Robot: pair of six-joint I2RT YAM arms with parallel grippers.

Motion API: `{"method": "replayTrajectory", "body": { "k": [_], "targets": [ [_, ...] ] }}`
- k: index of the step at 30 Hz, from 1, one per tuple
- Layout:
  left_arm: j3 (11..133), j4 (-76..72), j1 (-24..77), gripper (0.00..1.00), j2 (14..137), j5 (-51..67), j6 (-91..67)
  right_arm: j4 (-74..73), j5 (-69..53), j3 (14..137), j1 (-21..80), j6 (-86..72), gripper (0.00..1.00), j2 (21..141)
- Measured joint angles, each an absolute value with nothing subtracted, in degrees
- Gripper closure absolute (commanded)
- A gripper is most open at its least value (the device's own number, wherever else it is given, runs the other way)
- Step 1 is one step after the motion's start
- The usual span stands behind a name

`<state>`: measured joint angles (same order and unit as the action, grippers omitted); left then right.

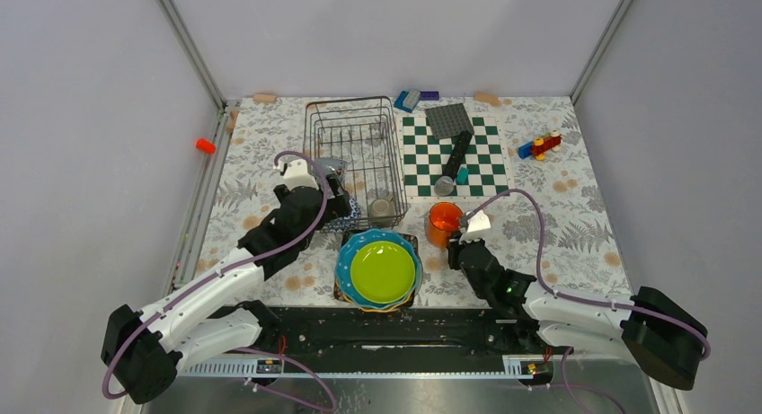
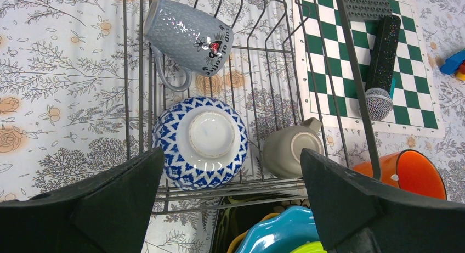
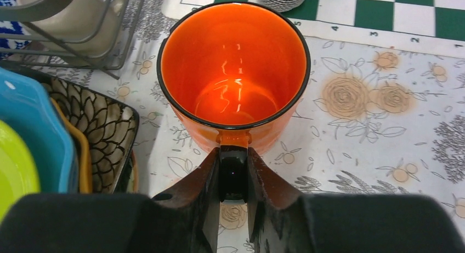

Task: Unload the mixed dishes from the dish rack
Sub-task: Place the cup at the center of the board.

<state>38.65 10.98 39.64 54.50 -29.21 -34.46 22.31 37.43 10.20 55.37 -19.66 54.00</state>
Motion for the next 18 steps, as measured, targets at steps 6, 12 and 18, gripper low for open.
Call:
{"method": "replayTrajectory", "body": {
  "k": [6,12,18],
  "targets": [
    [38.7,11.0,39.3,0.01,54.5,-29.2,-34.6,24.7,34.9,10.6,55.4,-20.0,0.72,56.8],
    [38.7,11.0,39.0,0.01,54.9,-29.2,-35.0,24.6,32.6,10.5,55.4,-22.2,0.49,56.2],
    [40.8,12.0,37.6,0.01,59.3,-29.1,-36.6,21.5,31.8,10.5,55.4,-25.7,0.07,51.3]
  ]
}}
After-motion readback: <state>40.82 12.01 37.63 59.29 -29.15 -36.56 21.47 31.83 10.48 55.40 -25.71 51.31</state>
